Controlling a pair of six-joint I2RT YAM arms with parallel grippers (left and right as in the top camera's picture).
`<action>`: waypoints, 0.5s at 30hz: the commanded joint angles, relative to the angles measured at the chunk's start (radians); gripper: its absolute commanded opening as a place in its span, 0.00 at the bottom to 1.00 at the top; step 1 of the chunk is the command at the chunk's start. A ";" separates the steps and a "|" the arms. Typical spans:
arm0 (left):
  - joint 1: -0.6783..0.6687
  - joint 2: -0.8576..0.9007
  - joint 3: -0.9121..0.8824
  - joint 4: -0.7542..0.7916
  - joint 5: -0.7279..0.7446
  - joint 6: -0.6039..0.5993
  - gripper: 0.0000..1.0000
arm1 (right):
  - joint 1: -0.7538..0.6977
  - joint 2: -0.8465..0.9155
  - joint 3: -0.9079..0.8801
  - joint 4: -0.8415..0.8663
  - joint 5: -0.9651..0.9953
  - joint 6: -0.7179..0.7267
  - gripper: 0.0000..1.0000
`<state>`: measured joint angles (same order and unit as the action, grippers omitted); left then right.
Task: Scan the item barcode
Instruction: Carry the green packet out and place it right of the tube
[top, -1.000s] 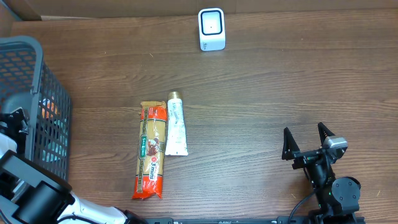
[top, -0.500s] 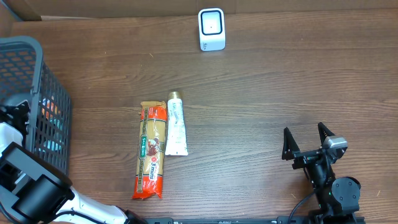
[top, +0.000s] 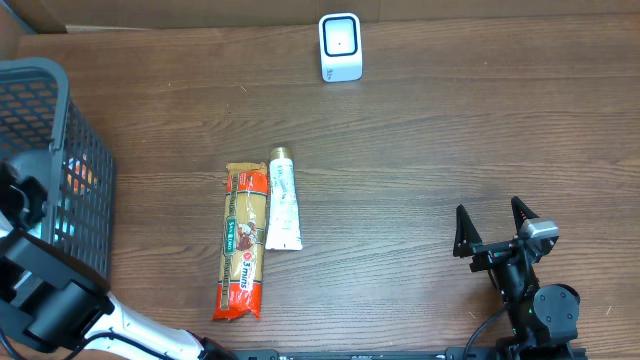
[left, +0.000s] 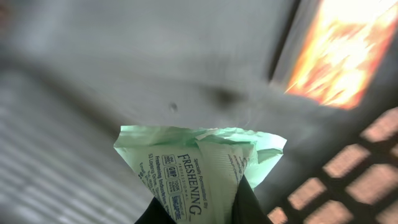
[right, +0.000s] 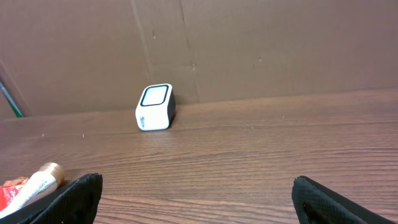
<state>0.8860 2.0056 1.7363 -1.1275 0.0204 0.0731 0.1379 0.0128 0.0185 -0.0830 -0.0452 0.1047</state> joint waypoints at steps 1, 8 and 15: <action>0.008 -0.118 0.080 -0.020 0.040 -0.050 0.04 | -0.003 -0.010 -0.011 0.004 -0.001 0.003 1.00; 0.008 -0.352 0.101 0.051 0.263 -0.094 0.04 | -0.003 -0.010 -0.011 0.004 -0.001 0.004 1.00; -0.067 -0.570 0.101 0.130 0.571 -0.141 0.04 | -0.003 -0.010 -0.011 0.004 -0.001 0.003 1.00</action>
<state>0.8707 1.5154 1.8137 -1.0046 0.3992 -0.0303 0.1379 0.0128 0.0185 -0.0826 -0.0452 0.1047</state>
